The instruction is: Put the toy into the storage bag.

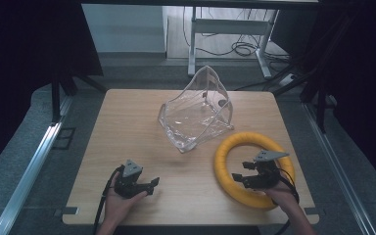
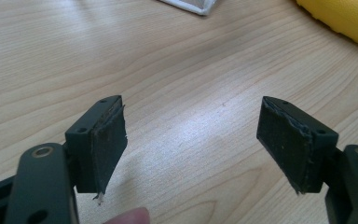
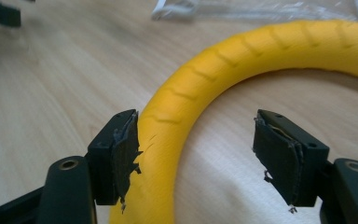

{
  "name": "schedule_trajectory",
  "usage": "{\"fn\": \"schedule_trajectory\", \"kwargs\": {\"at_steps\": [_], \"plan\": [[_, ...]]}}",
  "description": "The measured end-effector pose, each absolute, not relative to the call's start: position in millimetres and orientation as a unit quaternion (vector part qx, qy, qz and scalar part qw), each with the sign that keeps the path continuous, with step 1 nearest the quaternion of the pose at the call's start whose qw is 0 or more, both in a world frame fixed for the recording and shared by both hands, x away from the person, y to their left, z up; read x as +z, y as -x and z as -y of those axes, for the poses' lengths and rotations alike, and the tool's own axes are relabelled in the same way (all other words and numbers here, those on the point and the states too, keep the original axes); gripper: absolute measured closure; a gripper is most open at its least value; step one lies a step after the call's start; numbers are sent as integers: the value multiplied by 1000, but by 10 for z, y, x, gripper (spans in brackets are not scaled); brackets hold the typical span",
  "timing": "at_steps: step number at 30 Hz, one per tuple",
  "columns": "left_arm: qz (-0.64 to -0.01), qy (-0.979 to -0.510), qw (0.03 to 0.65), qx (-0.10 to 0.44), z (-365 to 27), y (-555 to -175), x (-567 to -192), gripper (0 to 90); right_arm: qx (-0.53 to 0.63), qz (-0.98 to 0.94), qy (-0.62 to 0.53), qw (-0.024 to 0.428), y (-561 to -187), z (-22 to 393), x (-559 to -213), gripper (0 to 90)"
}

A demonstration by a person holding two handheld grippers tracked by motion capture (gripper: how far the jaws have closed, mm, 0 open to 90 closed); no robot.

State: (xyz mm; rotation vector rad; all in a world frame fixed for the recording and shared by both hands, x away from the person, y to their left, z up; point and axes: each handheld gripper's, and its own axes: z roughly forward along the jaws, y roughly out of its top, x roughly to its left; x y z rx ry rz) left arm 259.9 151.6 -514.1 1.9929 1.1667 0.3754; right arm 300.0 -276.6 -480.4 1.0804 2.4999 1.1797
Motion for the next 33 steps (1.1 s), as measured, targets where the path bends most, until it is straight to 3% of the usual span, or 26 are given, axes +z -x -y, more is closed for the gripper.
{"fn": "schedule_trajectory", "kwargs": {"at_steps": [18,33], "plan": [[-455,-787,392,143,-1503,-2606,-5143,240,267,-916,-298,29,-2885,2531,-4789,318],[-454,-789,389,142,-1479,-2608,-5170,239,143,-957,-252,3,-2927,2378,-4936,412]]}}
